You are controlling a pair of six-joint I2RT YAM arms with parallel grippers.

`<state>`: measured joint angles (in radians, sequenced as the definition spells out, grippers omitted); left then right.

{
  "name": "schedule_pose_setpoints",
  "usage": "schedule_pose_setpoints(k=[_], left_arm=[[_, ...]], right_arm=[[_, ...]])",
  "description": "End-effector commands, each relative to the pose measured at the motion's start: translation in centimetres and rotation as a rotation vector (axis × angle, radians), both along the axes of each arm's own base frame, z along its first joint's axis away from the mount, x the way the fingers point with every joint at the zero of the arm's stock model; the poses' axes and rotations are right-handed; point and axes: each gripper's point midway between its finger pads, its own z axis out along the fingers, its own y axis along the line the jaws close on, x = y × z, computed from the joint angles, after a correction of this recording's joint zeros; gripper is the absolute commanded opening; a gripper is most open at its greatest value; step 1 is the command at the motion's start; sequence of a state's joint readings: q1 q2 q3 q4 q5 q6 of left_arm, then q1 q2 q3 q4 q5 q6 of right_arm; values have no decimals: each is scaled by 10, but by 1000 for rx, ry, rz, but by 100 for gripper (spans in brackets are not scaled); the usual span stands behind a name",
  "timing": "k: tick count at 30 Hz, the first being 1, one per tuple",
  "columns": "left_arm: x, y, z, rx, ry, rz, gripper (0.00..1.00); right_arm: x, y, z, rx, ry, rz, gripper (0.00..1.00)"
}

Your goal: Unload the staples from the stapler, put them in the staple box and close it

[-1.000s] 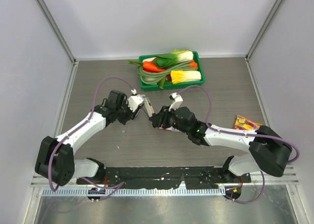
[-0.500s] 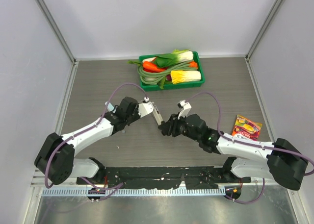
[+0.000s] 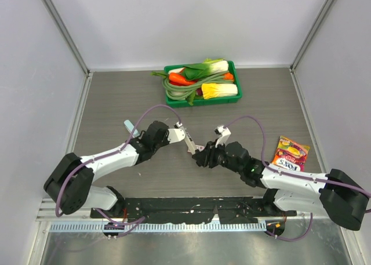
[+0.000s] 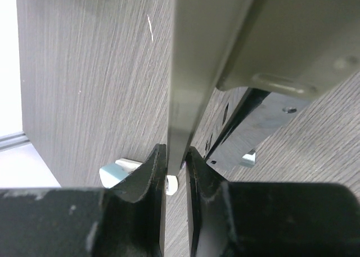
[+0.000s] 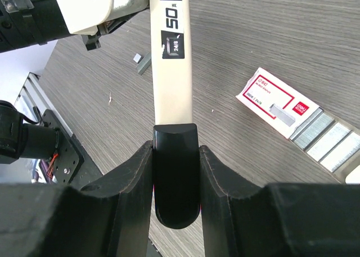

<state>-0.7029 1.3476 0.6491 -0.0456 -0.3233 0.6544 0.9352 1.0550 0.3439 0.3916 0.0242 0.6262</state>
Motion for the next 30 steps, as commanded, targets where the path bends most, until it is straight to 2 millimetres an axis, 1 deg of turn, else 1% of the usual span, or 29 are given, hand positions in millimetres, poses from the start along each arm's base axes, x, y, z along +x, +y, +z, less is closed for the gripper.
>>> schedule_pose_setpoints(k=[1,2,3,4,5,6,7,8,9,10,11,12,13,14,15,16,18,19,20,21,22,23,24,25,26,27,28,29,30], left_arm=[[8,3,22,-38,-40,74,16],[9,-2,29,-66,-33,71,18],[3,-2,31,-92,3,87,19],[-1,-10,33,-130,35,62,21],[-1,-18,45,-172,41,56,26],[-9,-18,46,-194,84,60,29],[-16,-27,48,-232,129,34,31],[-16,-33,58,-258,141,21,36],[-23,-33,57,-263,186,24,39],[-27,-37,59,-283,209,10,40],[-26,-40,68,-310,213,6,45],[-29,-40,71,-322,235,10,48],[-28,-38,77,-356,241,33,50],[-28,-43,87,-402,257,17,53],[-28,-40,90,-422,273,28,54],[-21,-31,96,-468,276,72,55],[-16,-26,110,-549,301,84,57],[-5,-6,114,-590,299,151,58],[2,0,123,-634,301,182,59],[0,3,124,-674,345,184,59],[9,22,127,-706,338,242,60],[12,28,129,-730,347,263,60],[14,40,129,-750,349,295,61],[14,44,128,-757,354,310,61],[14,49,129,-769,354,329,61],[13,55,132,-784,344,344,61],[11,57,131,-793,343,353,62],[10,60,133,-804,338,362,70],[9,64,138,-818,317,367,71]], right_arm=[[15,19,63,181,-130,-16,1],[18,22,72,192,-148,-14,1],[22,25,73,187,-153,-18,1],[25,27,78,192,-163,-23,1],[30,32,93,203,-193,-23,1],[34,36,92,189,-195,-27,1],[39,39,97,185,-205,-33,1],[45,44,113,203,-227,-44,1],[50,47,119,201,-244,-51,1],[57,51,116,178,-239,-66,1],[63,57,132,198,-260,-72,1],[66,61,136,188,-278,-69,1],[72,66,129,161,-268,-73,1],[77,72,144,176,-292,-74,1],[81,75,145,164,-297,-76,1],[83,78,145,142,-306,-72,1],[93,89,148,115,-318,-67,1],[96,91,141,65,-324,-59,1],[103,99,139,42,-326,-52,1],[107,103,135,16,-330,-45,1],[110,106,126,-22,-318,-39,1],[116,113,120,-63,-330,-26,1],[121,115,112,-93,-329,-27,1],[124,117,106,-118,-326,-29,1],[129,120,109,-136,-349,-26,1],[134,123,93,-173,-341,-24,1],[136,125,87,-192,-341,-21,1],[141,129,87,-211,-360,-15,1],[145,134,72,-244,-347,-6,1]])
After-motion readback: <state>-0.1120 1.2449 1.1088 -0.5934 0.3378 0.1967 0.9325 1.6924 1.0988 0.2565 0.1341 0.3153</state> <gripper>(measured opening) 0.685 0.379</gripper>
